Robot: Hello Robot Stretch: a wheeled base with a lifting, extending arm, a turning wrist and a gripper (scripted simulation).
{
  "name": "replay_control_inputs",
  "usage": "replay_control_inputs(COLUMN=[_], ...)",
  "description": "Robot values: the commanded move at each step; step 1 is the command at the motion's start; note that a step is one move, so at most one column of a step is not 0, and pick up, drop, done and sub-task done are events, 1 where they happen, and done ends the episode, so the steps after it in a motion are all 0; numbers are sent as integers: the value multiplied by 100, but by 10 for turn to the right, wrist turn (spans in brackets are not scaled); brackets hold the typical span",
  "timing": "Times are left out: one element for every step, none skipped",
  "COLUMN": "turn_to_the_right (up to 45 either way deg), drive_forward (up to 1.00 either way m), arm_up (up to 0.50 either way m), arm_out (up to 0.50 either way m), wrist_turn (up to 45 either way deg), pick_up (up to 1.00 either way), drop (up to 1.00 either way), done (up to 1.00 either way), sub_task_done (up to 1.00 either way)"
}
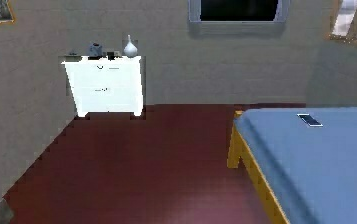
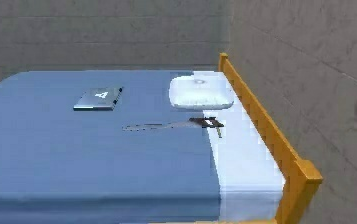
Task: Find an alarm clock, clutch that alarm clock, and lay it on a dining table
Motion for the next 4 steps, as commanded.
replay_control_inputs(turn_to_the_right=[0, -210, 0, -30], drive_forward=[60, 0, 100, 0], arm_up=[0, 0, 0, 0], arm_out=[0, 0, 0, 0], wrist_turn=[0, 0, 0, 0], pick_up=[0, 0, 0, 0], drop=[0, 0, 0, 0], done=[0, 0, 0, 0], sub_task_done=[0, 0, 0, 0])
